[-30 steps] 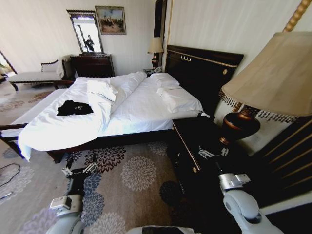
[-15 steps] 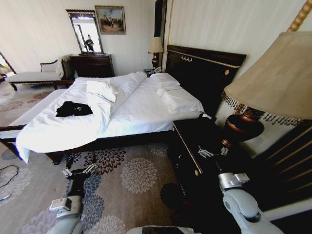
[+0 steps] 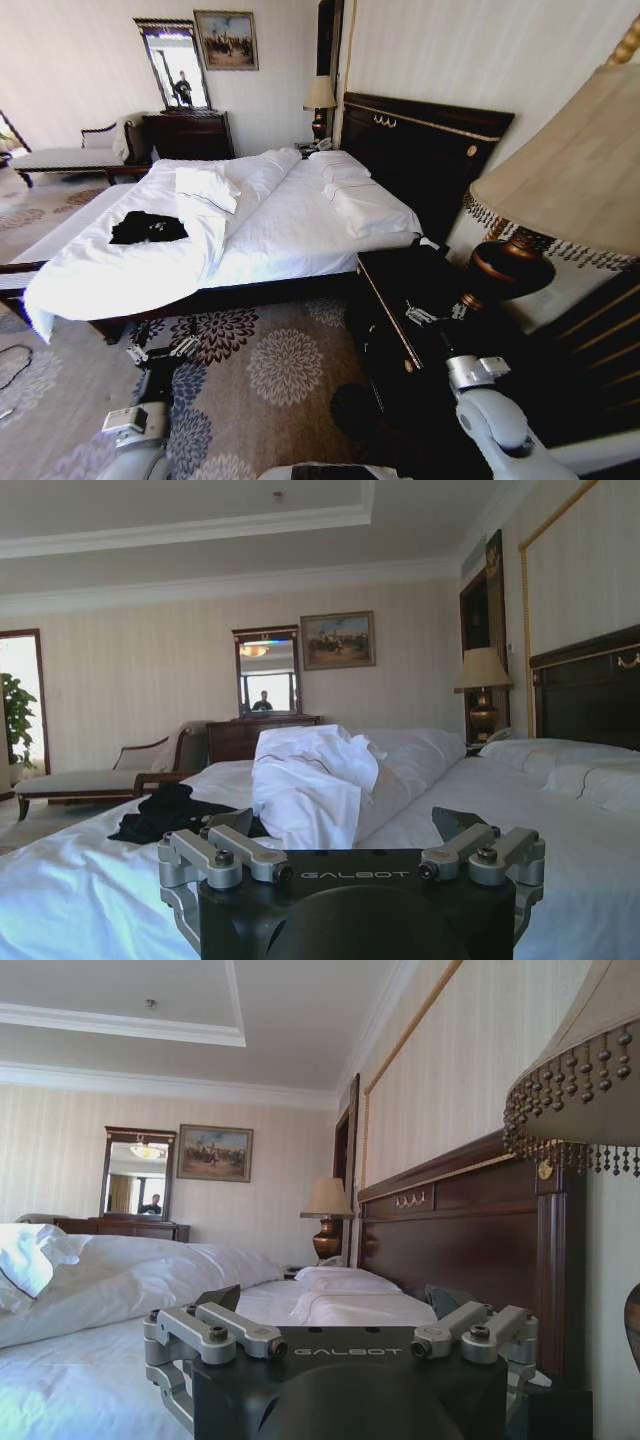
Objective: Fold the clothes on the bed.
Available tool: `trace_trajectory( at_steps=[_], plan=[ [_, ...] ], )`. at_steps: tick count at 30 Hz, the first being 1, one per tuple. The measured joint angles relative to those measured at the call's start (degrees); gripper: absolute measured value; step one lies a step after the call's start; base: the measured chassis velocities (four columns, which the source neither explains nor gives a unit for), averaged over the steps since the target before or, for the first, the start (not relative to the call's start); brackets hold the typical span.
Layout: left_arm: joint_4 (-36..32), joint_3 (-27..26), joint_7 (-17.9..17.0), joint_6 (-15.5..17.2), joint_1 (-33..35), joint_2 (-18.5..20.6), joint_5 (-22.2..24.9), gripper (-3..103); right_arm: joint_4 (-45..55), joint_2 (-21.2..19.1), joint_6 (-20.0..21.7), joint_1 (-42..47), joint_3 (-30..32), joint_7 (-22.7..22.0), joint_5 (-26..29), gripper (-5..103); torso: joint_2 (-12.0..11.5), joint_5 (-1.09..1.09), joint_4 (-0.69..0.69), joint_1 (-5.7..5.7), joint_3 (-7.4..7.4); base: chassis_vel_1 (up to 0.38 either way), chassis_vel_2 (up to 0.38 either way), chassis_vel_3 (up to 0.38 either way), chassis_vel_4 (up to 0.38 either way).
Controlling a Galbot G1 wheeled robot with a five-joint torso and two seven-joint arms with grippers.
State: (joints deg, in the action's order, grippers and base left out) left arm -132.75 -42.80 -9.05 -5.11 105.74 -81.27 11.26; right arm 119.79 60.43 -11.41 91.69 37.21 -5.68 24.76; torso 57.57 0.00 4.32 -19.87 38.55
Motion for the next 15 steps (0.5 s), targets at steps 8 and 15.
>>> trace_trajectory(
  at_steps=[8,15],
  plan=[
    [0.51,0.17,0.03,-0.01,-0.32,0.06,0.08,100,-0.33,0.06,0.0,-0.12,-0.22,0.1,-0.07,100,0.0,0.0,0.0,0.0,0.0,-0.072,0.083,0.08,-0.082],
    [0.94,0.26,0.12,-0.05,-0.69,0.26,0.17,100,-0.98,0.27,-0.01,-0.36,-0.48,0.47,-0.14,100,0.0,0.0,0.0,0.0,0.0,-0.083,0.067,0.082,-0.074]
  ],
)
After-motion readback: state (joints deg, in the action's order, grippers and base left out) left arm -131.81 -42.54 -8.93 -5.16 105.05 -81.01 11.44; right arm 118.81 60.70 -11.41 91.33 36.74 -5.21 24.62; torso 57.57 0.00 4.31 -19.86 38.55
